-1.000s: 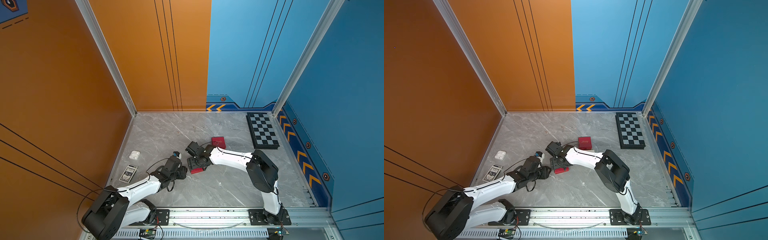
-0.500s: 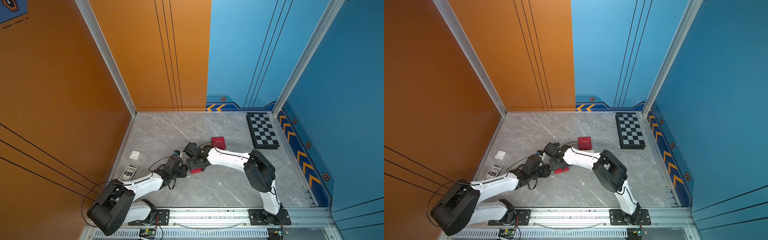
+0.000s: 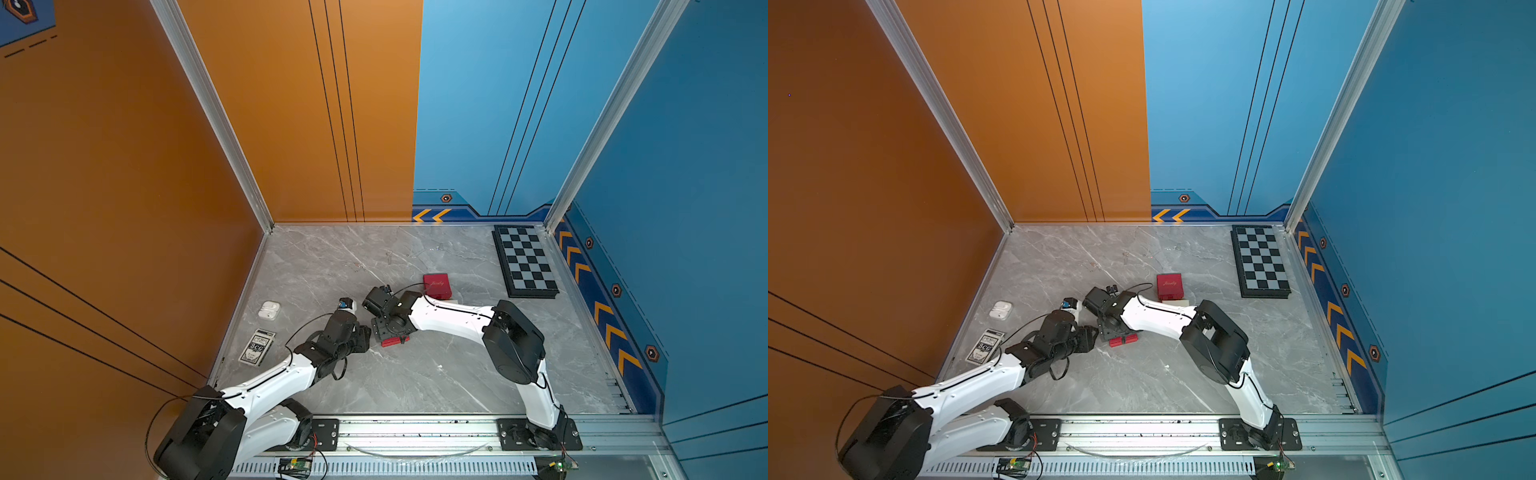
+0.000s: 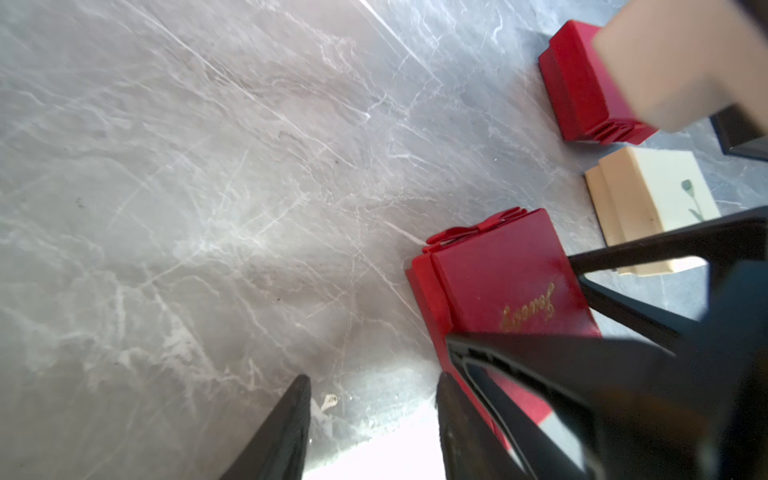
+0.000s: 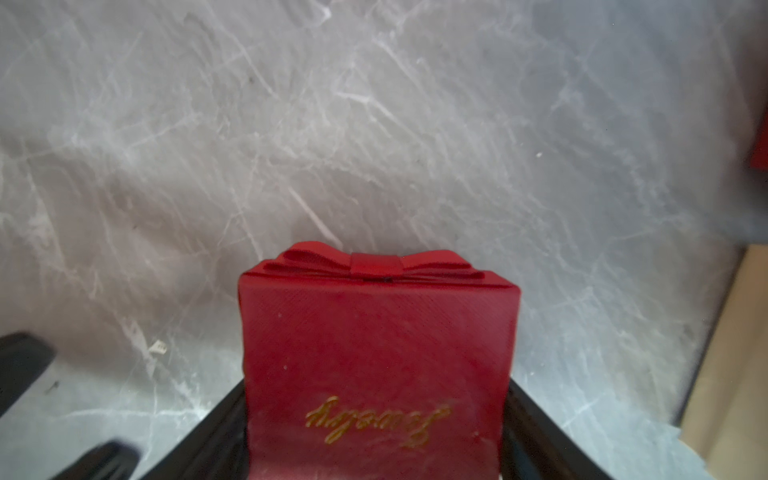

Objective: Take the necklace out of the lift-off lid jewelry box
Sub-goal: Move the jewelry box to the center of the board.

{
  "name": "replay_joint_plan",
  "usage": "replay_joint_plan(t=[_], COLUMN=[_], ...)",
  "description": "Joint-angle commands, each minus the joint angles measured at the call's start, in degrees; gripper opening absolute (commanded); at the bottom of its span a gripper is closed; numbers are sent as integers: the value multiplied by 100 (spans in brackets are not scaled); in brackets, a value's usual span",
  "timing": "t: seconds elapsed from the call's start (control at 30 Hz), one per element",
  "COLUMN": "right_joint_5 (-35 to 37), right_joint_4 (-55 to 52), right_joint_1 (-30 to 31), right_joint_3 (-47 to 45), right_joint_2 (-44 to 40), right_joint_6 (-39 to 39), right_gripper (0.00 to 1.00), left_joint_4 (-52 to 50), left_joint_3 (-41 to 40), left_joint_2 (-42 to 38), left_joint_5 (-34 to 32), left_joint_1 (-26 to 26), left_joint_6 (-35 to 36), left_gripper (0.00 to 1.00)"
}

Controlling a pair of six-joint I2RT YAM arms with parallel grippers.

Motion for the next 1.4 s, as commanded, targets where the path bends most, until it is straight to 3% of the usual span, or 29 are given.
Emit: replay_joint_plan(t=[0.0, 0.43, 0.83, 1.37], right_joint_5=[385, 390, 386, 433], right_joint_4=[-417, -435, -628, -619], right_joint_1=[-359, -860, -911, -872], right_joint_3=[-368, -208, 297, 377], right_joint_2=[696, 539, 361, -91], right_joint_6=[153, -174, -547, -622], right_gripper=[78, 80, 91, 99], left_joint_4=[-305, -596, -1010, -1027], left_joint_3=[-125, -136, -117, -113], left_joint_2=[-199, -671, -1141, -1141], left_joint_5=[-229, -176, -229, -209], left_joint_1=[73, 93, 93, 93], left_joint_6=[-103, -148, -132, -132], left_gripper=[51, 52, 54, 54])
